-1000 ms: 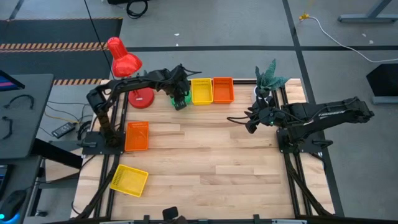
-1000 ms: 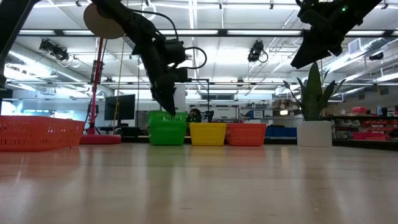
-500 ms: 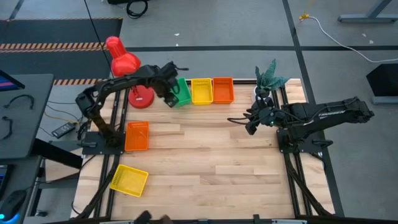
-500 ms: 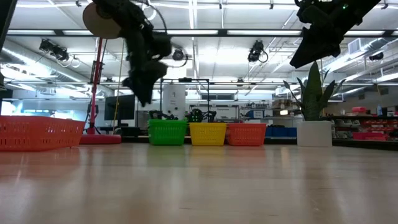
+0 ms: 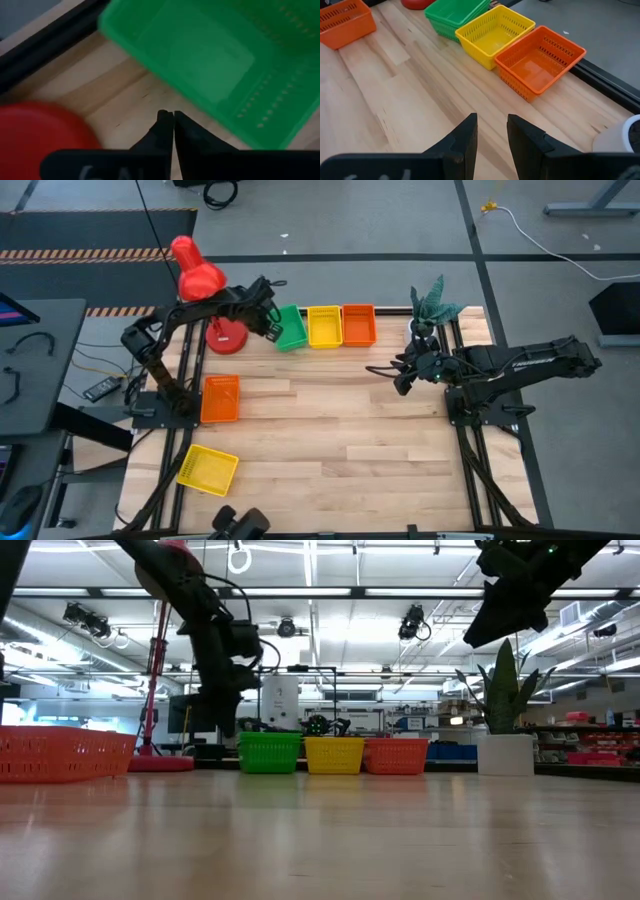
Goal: Stack baskets by color
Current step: Stack the right green bin on top of the left green bin, then stack the left orange bin on top of the right orange bin
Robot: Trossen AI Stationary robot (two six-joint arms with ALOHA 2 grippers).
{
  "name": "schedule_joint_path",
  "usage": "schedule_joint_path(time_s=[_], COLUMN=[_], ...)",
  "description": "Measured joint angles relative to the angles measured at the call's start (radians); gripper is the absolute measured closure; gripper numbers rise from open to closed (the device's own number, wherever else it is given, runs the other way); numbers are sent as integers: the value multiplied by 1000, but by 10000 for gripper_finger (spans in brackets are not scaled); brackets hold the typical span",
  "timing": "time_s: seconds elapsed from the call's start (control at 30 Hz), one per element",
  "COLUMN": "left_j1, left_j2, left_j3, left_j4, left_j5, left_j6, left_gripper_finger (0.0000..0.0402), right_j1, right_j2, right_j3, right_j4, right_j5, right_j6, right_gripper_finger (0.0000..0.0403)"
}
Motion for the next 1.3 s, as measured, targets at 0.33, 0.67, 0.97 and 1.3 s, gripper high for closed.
schedule_joint_path(time_s=[0.33, 0.67, 0.97, 1.3], left_j1=[-86, -101, -115, -408], left_j2=[0, -1, -68, -192], left_j3=[-130, -145, -89, -57], left_j4=[348, 394, 177, -32], left_j5=[-169, -208, -205, -148], left_j6=[-21, 13, 31, -185], left_gripper_finger=[396, 371, 369, 391], right_j1=[0, 0, 0, 0], right_j2=[0, 0, 0, 0], right_j3=[0, 0, 0, -7], right_j4=[0, 0, 0, 11], right_j5=[-12, -79, -90, -139], right_j6=[12, 9, -15, -170], right_gripper_finger=[292, 292, 292, 292])
